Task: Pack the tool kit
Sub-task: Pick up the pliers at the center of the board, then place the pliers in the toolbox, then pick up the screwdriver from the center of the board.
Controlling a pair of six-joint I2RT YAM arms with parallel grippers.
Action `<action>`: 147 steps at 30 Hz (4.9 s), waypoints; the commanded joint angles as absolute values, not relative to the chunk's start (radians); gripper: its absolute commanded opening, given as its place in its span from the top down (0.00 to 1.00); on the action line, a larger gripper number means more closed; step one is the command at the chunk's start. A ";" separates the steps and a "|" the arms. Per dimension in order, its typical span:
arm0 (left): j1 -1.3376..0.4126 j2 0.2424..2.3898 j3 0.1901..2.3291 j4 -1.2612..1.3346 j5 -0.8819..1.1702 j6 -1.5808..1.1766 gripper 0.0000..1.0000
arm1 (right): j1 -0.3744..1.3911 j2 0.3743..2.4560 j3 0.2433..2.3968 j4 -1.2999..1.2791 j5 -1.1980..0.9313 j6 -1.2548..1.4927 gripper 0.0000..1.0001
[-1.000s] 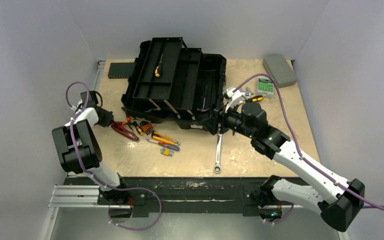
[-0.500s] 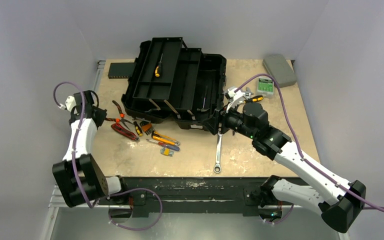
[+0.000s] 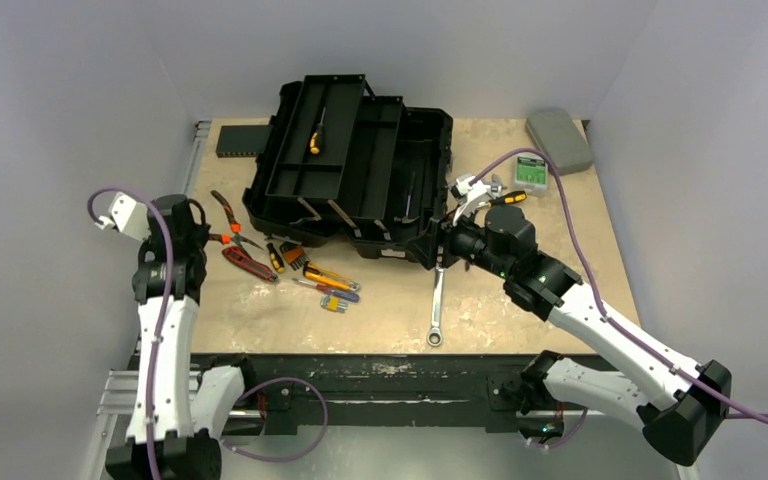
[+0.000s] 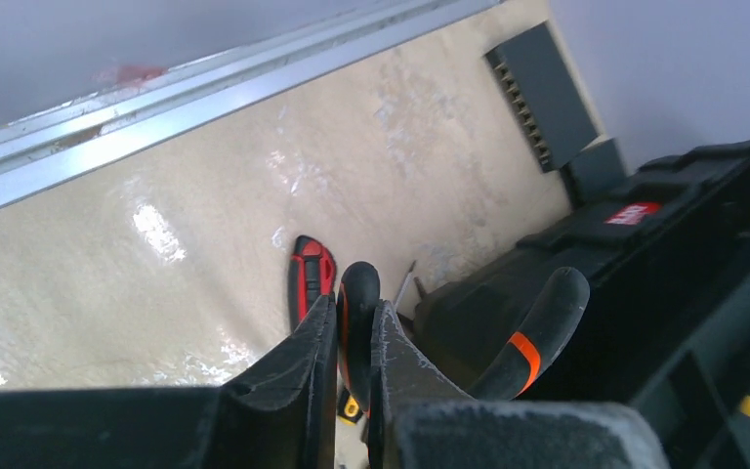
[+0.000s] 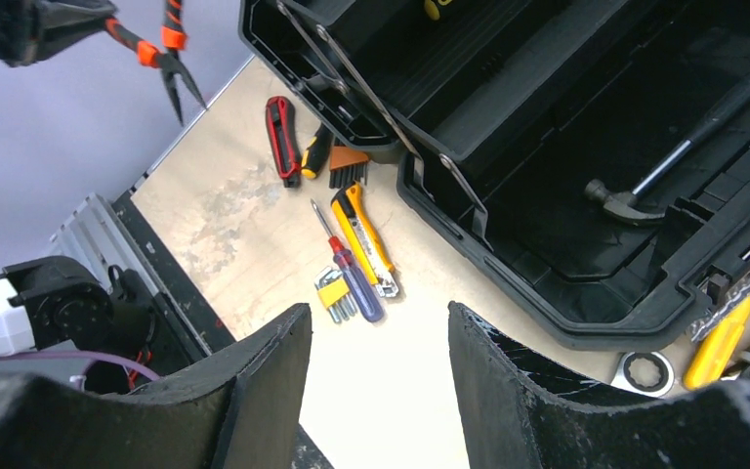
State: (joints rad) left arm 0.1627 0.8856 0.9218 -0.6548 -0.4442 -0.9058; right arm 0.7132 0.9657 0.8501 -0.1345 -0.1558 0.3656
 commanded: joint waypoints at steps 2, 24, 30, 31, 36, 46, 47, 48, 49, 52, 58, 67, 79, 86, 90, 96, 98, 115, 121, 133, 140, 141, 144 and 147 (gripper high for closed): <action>0.157 0.720 0.962 -0.561 -0.413 -0.880 1.00 | 0.715 0.937 0.843 -0.106 -0.132 0.376 0.47; -0.071 0.793 1.041 -0.016 0.504 -0.804 1.00 | 0.715 0.953 0.921 -0.174 -0.096 0.372 0.47; -0.217 0.903 1.086 0.030 0.467 -0.745 1.00 | 0.715 0.953 0.938 -0.098 -0.116 0.398 0.46; -0.235 0.916 1.087 0.041 0.455 -0.744 1.00 | 0.715 0.958 0.942 -0.080 -0.132 0.405 0.46; -0.324 0.997 1.113 0.058 0.379 -0.758 1.00 | 0.715 0.981 0.924 0.085 -0.265 0.418 0.37; -0.419 1.094 1.147 0.049 0.313 -0.798 1.00 | 0.715 1.061 0.934 0.281 -0.345 0.455 0.32; -0.430 1.100 1.146 0.051 0.310 -0.798 1.00 | 0.714 1.074 0.945 0.281 -0.337 0.458 0.33; -0.441 1.108 1.146 0.057 0.308 -0.798 1.00 | 0.715 1.090 0.958 0.280 -0.330 0.462 0.34; -0.452 1.112 1.147 0.061 0.307 -0.798 1.00 | 0.715 1.102 0.969 0.278 -0.325 0.465 0.36; -0.475 1.130 1.147 0.072 0.303 -0.794 1.00 | 0.715 1.132 0.986 0.286 -0.320 0.478 0.42; -0.506 1.159 1.139 0.107 0.319 -0.793 1.00 | 0.714 1.154 0.996 0.270 -0.271 0.494 0.78; -0.509 1.117 1.122 0.088 0.369 -0.695 0.26 | 0.714 1.114 1.028 0.092 0.038 0.486 1.00; -0.509 0.909 1.053 -0.208 0.192 -0.513 0.00 | 0.677 1.248 1.172 -0.057 0.340 0.408 1.00; -0.509 0.804 0.959 -0.338 0.167 -0.451 0.00 | 0.603 1.471 1.287 -0.101 0.263 0.437 1.00; -0.508 0.751 0.845 -0.318 0.202 -0.540 0.02 | 0.544 1.599 1.337 -0.104 0.162 0.487 1.00; -0.509 0.688 0.629 -0.159 0.290 -0.646 0.06 | 0.509 1.742 1.410 -0.094 0.076 0.527 1.00; -0.509 0.664 0.573 -0.111 0.303 -0.656 0.06 | 0.493 1.778 1.424 -0.081 0.033 0.547 1.00; -0.510 0.608 0.398 0.105 0.351 -0.569 0.07 | 0.381 1.892 1.459 0.051 -0.292 0.712 0.47; -0.514 0.698 0.411 0.214 0.399 -0.578 0.07 | 0.372 1.716 1.371 -0.030 -0.175 0.618 0.47; -0.607 0.829 0.430 0.261 0.337 -0.459 0.08 | 0.393 1.230 1.023 -0.267 0.176 0.364 0.46; -0.644 0.770 0.418 0.157 0.231 -0.358 0.08 | 0.398 1.056 0.842 -0.381 0.222 0.360 0.44; -0.645 0.759 0.406 0.162 0.221 -0.358 0.08 | 0.403 1.051 0.821 -0.388 0.228 0.364 0.43; -0.648 0.724 0.355 0.207 0.201 -0.365 0.09 | 0.409 1.057 0.764 -0.388 0.307 0.373 0.41; -0.650 0.703 0.330 0.228 0.189 -0.369 0.09 | 0.407 1.093 0.769 -0.387 0.350 0.422 0.39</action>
